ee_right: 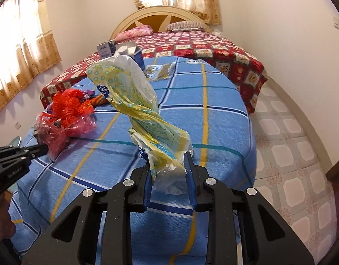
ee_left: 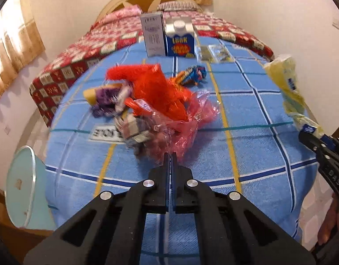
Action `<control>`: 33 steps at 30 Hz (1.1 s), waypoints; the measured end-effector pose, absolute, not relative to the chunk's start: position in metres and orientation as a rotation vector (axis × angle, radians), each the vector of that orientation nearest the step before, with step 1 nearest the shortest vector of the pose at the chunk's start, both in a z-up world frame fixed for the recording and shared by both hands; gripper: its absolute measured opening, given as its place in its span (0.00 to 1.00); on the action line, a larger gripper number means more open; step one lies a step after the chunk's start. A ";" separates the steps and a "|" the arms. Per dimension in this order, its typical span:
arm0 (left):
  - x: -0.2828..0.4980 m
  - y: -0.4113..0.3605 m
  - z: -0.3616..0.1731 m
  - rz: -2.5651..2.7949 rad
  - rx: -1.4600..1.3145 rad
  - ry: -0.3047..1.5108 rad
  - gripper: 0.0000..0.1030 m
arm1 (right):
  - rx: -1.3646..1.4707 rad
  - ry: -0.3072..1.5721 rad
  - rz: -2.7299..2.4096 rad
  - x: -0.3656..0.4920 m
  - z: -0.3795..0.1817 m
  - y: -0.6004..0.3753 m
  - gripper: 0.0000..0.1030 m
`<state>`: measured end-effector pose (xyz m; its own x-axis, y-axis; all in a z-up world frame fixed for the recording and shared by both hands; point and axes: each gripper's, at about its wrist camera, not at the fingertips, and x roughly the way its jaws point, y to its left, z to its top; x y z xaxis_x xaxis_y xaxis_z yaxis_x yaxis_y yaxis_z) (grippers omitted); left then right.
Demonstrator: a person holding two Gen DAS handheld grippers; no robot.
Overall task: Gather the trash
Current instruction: 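Carry the pink bag and clear bag over the wastebasket with both tools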
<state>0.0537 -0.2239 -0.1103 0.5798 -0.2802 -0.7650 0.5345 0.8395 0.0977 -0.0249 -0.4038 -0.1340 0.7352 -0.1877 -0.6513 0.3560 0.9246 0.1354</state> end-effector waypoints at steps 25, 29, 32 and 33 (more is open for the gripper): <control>0.056 -0.097 -0.048 -0.336 0.259 0.711 0.00 | 0.058 0.687 -0.141 0.039 -0.093 -0.307 0.27; 0.060 -0.074 -0.046 -0.295 0.258 0.703 0.00 | 0.011 0.681 -0.102 0.053 -0.084 -0.283 0.27; 0.068 -0.051 -0.048 -0.244 0.256 0.710 0.00 | -0.021 0.681 -0.080 0.062 -0.081 -0.267 0.27; 0.070 -0.045 -0.049 -0.232 0.255 0.714 0.00 | -0.035 0.683 -0.072 0.067 -0.080 -0.261 0.27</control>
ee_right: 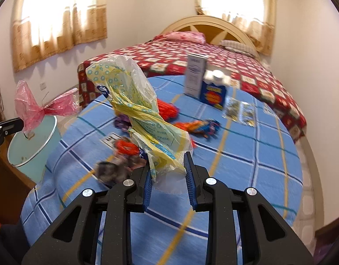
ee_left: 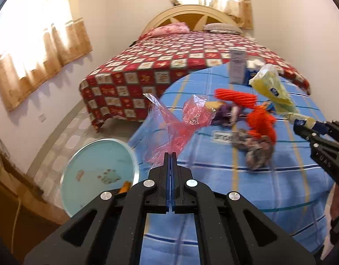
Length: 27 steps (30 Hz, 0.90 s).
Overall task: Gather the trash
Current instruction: 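Carry the pink bag and clear bag over the wastebasket with both tools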
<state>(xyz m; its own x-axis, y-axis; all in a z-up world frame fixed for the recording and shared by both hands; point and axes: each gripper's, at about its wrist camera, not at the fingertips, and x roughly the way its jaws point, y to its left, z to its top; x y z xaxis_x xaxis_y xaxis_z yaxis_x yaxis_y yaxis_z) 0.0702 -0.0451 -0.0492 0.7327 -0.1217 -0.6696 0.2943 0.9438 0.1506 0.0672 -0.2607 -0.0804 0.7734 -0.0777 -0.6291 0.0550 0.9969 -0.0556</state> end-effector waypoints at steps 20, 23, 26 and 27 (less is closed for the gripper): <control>0.102 0.069 -0.074 0.036 0.222 0.789 0.00 | -0.234 0.736 0.112 0.140 -0.085 -0.143 0.27; 0.104 0.080 -0.076 0.067 0.221 0.797 0.00 | -0.258 0.741 0.133 0.148 -0.086 -0.128 0.27; 0.108 0.090 -0.081 0.091 0.223 0.814 0.00 | -0.281 0.748 0.153 0.154 -0.088 -0.114 0.27; 0.108 0.092 -0.082 0.096 0.223 0.818 0.00 | -0.291 0.751 0.161 0.156 -0.089 -0.108 0.27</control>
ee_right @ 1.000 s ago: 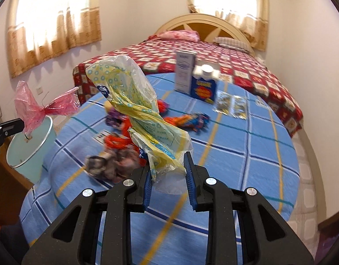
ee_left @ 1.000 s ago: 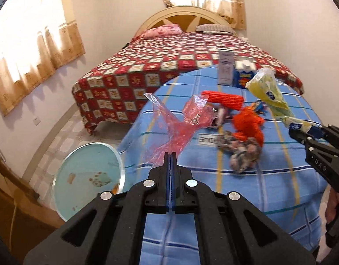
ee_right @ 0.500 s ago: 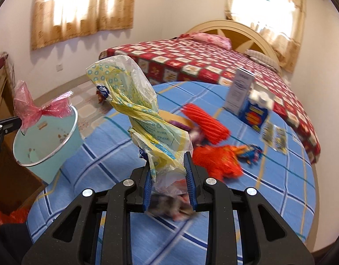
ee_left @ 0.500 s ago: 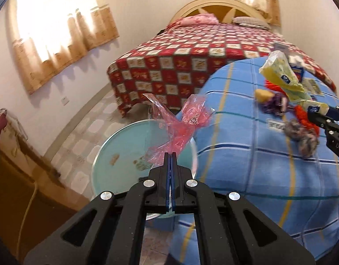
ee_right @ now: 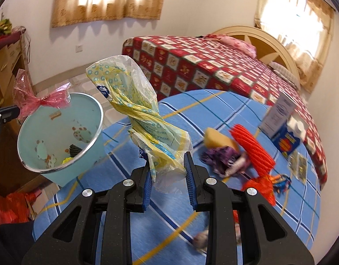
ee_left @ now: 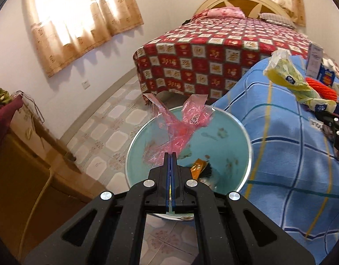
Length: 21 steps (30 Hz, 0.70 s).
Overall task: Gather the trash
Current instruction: 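Carry the pink bag and clear bag over the wastebasket with both tools, then open both tools to drop the bags into the wastebasket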
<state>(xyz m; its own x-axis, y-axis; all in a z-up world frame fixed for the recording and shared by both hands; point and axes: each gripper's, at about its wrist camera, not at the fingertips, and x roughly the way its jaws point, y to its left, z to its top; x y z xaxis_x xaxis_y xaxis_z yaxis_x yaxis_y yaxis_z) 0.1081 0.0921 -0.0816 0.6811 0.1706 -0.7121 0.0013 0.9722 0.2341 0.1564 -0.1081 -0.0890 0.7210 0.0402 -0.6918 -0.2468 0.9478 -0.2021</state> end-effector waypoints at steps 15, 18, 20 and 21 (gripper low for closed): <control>0.116 0.127 -0.096 0.148 0.195 0.868 0.00 | -0.392 0.768 0.229 0.172 -0.100 -0.057 0.27; 0.117 0.131 -0.097 0.153 0.191 0.874 0.00 | -0.405 0.769 0.237 0.172 -0.101 -0.051 0.27; 0.118 0.132 -0.099 0.155 0.188 0.879 0.00 | -0.409 0.769 0.240 0.173 -0.101 -0.049 0.27; 0.118 0.132 -0.099 0.156 0.186 0.881 0.00 | -0.413 0.769 0.244 0.173 -0.101 -0.047 0.27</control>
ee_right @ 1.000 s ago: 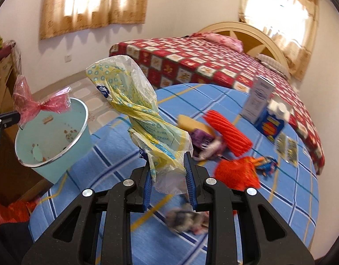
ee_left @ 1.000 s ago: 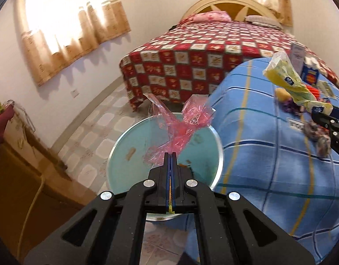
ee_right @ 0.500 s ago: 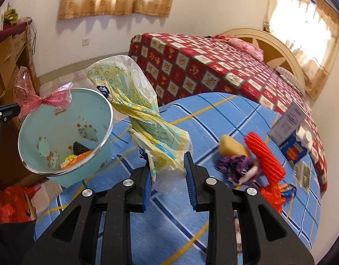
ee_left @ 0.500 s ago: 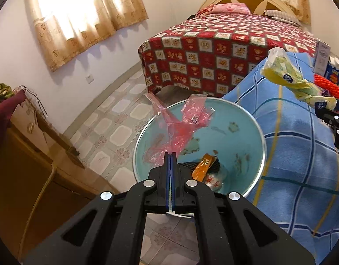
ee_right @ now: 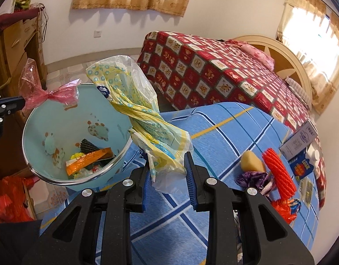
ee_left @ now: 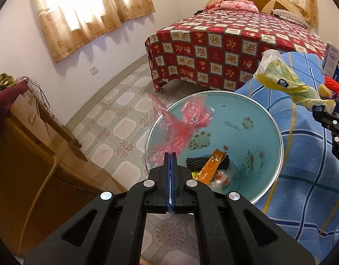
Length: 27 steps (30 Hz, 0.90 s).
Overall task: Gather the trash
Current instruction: 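Open both tools to drop the bags into the wastebasket, then grasp the plaid cloth with the left tool while the right tool reaches the red plastic bag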
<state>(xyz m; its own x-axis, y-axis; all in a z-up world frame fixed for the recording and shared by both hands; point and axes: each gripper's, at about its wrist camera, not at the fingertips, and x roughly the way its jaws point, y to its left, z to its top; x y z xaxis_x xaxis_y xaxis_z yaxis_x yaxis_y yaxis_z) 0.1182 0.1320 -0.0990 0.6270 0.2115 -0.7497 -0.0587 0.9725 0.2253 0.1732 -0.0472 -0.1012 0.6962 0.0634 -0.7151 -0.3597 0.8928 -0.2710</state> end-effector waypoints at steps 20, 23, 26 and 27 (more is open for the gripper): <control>0.118 0.129 -0.100 0.102 0.131 0.885 0.44 | -0.391 0.735 0.308 0.163 -0.097 -0.038 0.61; 0.116 0.121 -0.106 0.091 0.137 0.898 0.53 | -0.356 0.720 0.278 0.153 -0.092 -0.057 0.61; 0.114 0.112 -0.111 0.082 0.151 0.907 0.54 | -0.287 0.692 0.190 0.131 -0.086 -0.102 0.62; 0.114 0.106 -0.113 0.073 0.156 0.909 0.54 | -0.259 0.690 0.161 0.125 -0.085 -0.119 0.64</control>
<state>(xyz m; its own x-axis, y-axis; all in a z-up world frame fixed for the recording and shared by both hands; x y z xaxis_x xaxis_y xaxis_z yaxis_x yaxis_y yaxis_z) 0.1137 0.1059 -0.1129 0.6128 0.1288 -0.7796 0.0031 0.9862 0.1654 0.1251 -0.1192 -0.0854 0.7607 0.0610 -0.6462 -0.2313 0.9557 -0.1820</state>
